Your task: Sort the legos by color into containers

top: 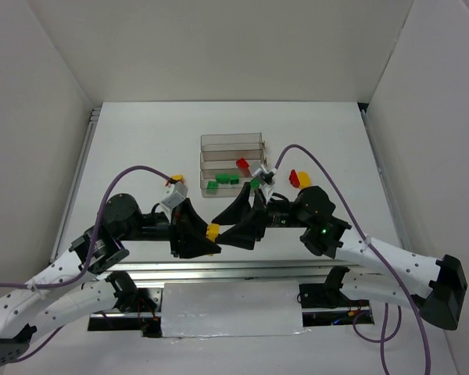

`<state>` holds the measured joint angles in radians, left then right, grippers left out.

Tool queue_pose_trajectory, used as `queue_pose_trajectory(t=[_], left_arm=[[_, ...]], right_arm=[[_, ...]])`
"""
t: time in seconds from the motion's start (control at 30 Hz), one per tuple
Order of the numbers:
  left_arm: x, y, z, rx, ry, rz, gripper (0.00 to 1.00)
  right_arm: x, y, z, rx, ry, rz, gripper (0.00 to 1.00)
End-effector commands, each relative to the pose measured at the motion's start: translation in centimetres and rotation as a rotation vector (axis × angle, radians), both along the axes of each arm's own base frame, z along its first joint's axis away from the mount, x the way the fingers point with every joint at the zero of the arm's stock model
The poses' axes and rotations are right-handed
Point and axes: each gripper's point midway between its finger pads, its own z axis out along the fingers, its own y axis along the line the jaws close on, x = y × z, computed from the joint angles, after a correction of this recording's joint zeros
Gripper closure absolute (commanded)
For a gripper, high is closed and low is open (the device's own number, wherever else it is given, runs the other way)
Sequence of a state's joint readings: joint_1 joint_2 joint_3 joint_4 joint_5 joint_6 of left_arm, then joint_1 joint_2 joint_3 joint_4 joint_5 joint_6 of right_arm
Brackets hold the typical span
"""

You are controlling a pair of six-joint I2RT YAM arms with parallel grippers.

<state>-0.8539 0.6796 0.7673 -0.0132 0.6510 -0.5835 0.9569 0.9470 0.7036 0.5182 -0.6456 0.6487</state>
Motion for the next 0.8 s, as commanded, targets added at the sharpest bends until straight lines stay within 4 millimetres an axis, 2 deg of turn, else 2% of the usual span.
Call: queue_pose_trajectory(t=[0.0,0.03,0.13,0.27,0.33,0.37,0.4,0.53,0.57,0.6,0.63,0.67,0.73,0.77], left_arm=[[0.1,-0.2,1.5,-0.048,-0.049,-0.003,1.0],[0.2,-0.2,1.5,-0.046,-0.046,-0.001,1.0],[0.2,-0.3,1.4,-0.049,-0.045,-0.006,1.0],[0.2,-0.3,1.4,-0.049,-0.042,-0.006,1.0],[0.2,-0.3,1.3,-0.043,-0.038,-0.004,1.0],[0.3,-0.3,1.3,-0.043,-0.04,0.0,1.0],[0.3,-0.3,1.3,-0.042,-0.042,0.003,1.0],[0.6,0.0,1.6,-0.04,-0.042,0.031,0.98],[0.7,0.1,1.7,-0.036,-0.045,0.043,0.83],[0.9,0.2,1.3,-0.018,-0.029,0.06,0.73],[1.5,0.3,1.1,-0.009,-0.027,0.097,0.57],[1.8,0.4,0.5,0.02,-0.004,0.121,0.03],[2.8,0.6,0.2,0.051,0.013,0.177,0.0],[3.9,0.7,-0.3,0.078,0.024,0.236,0.0]], right_arm=[[0.1,0.2,2.6,0.05,-0.06,-0.031,0.31],[-0.1,0.2,2.6,0.051,-0.06,-0.022,0.41],[-0.3,0.5,2.7,0.051,-0.066,-0.019,0.53],[0.0,0.9,2.5,0.042,-0.062,-0.028,0.53],[0.0,1.2,2.5,0.033,-0.063,-0.03,0.77],[0.2,1.3,2.3,0.026,-0.059,-0.039,0.94],[0.2,1.3,2.2,0.024,-0.059,-0.038,0.99],[0.2,1.5,1.2,0.003,-0.066,-0.037,1.0],[0.4,1.5,0.9,-0.003,-0.073,-0.05,1.0],[0.6,1.4,0.7,-0.005,-0.073,-0.063,1.0],[1.0,1.4,0.3,-0.011,-0.068,-0.087,1.0],[1.4,1.3,0.1,-0.015,-0.071,-0.107,1.0],[2.4,1.2,-0.6,-0.036,-0.058,-0.165,1.0],[3.0,1.2,-0.8,-0.046,-0.055,-0.197,1.0]])
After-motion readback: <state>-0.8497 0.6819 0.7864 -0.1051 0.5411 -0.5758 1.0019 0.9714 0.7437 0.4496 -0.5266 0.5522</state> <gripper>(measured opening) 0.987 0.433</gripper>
